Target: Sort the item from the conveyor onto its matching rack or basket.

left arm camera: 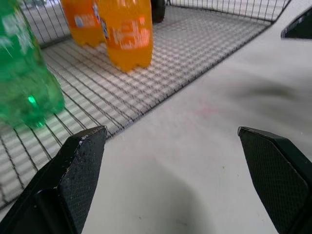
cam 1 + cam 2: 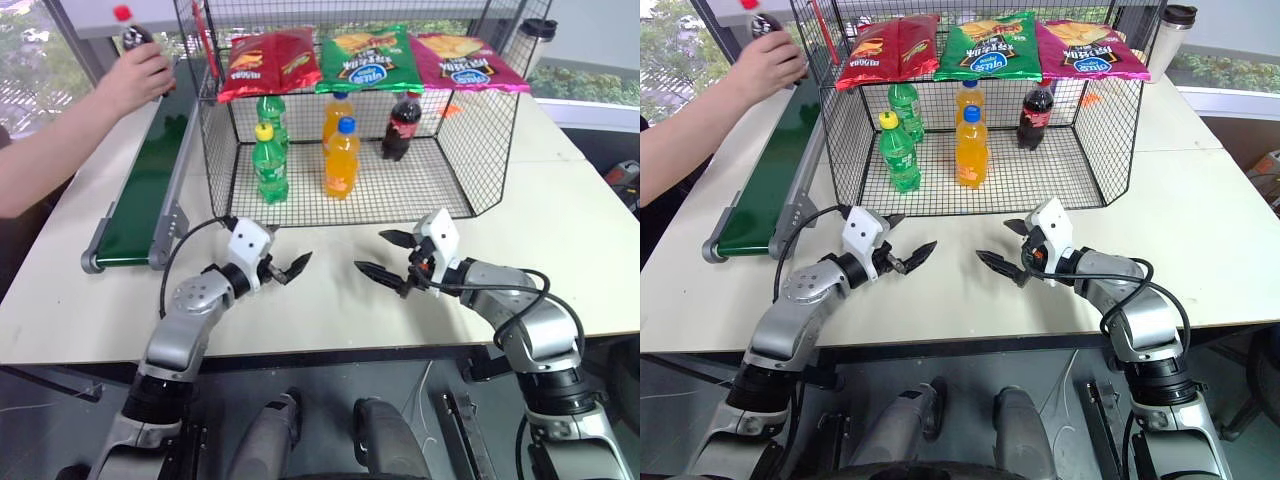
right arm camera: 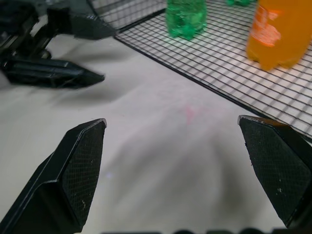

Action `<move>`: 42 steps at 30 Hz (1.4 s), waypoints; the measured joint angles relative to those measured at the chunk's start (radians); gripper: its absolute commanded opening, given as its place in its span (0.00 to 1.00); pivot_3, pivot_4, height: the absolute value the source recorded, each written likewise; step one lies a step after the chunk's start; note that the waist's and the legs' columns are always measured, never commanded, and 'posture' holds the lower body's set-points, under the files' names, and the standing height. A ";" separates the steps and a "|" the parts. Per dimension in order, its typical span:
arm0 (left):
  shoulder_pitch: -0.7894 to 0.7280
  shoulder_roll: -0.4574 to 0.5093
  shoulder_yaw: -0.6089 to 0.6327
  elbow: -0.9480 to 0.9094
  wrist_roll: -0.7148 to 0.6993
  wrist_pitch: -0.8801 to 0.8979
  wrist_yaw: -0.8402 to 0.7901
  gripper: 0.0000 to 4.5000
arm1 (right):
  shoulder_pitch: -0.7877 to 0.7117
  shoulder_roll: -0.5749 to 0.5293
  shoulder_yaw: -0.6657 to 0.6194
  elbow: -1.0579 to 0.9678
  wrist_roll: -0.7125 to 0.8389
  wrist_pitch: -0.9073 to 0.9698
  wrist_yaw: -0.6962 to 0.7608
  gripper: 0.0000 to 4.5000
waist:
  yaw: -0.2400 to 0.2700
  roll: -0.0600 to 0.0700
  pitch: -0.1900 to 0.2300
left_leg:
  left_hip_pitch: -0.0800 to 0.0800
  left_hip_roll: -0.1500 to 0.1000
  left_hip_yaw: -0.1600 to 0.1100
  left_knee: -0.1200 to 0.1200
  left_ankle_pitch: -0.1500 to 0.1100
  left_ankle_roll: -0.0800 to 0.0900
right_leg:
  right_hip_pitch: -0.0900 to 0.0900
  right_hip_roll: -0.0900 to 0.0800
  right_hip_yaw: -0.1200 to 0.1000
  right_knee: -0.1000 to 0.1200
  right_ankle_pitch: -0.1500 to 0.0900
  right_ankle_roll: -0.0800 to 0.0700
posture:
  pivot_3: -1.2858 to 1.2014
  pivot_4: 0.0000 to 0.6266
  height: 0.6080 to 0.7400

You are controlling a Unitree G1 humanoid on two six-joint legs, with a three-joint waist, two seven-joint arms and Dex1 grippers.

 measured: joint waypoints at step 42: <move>0.038 0.047 0.520 -0.028 -0.108 0.157 0.403 1.00 | -0.225 0.045 0.115 -0.094 0.122 0.059 0.083 1.00 | 0.000 -0.001 0.000 | 0.000 0.000 -0.001 0.000 0.000 0.000 | -0.001 0.000 -0.001 0.000 0.000 0.000 | 0.52 0.24 0.98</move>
